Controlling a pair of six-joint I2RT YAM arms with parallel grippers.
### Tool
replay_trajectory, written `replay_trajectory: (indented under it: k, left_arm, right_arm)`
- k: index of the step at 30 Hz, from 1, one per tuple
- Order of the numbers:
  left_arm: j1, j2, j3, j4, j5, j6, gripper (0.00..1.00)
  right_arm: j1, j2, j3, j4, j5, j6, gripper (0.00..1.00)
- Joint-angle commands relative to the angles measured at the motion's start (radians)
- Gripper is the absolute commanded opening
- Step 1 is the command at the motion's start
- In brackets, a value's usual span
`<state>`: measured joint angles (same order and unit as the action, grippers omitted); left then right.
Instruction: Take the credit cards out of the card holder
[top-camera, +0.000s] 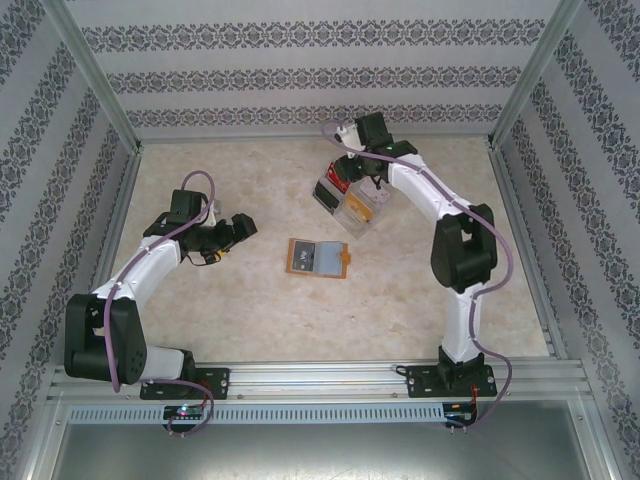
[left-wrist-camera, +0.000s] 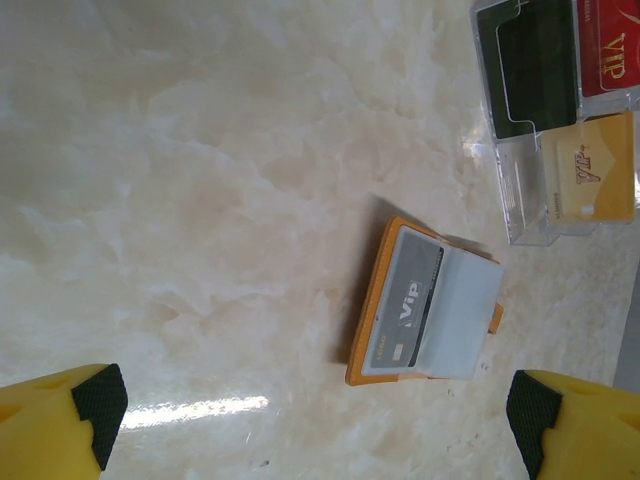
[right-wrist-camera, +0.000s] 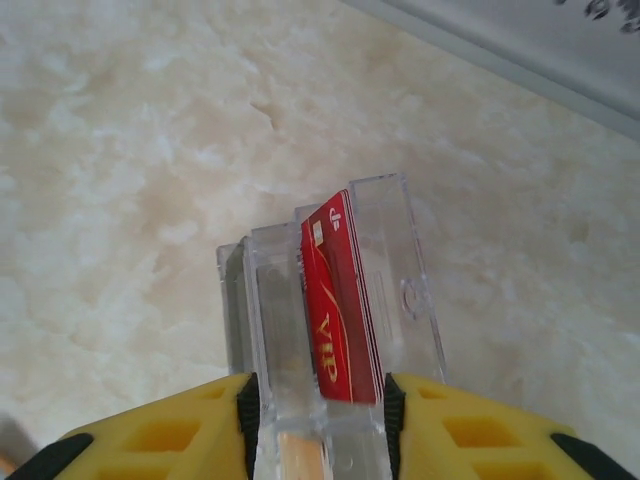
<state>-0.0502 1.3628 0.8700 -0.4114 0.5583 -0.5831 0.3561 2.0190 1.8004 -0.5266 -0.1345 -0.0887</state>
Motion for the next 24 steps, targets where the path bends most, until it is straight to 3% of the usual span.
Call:
replay_trajectory:
  k: [1,7,12,19,24]
  left_arm:
    - [0.012,-0.004,0.007,0.026,0.038,0.001,1.00]
    - [0.012,0.011,0.009,0.034,0.067,0.005,1.00]
    - [0.007,0.026,0.005,0.049,0.081,-0.007,1.00]
    - [-0.013,0.050,0.007,0.056,0.076,-0.033,1.00]
    - [-0.019,0.049,0.004,0.059,0.056,-0.062,1.00]
  right_arm:
    - [0.012,-0.119,-0.082,0.012,0.018,0.150,0.43]
    - [0.081,-0.270,-0.297,0.037,0.012,0.358,0.48]
    - [0.217,-0.348,-0.464,0.073,0.036,0.473,0.51]
    - [0.371,-0.281,-0.588,0.162,0.027,0.702,0.51]
    - [0.390,-0.209,-0.604,0.219,0.007,0.817,0.46]
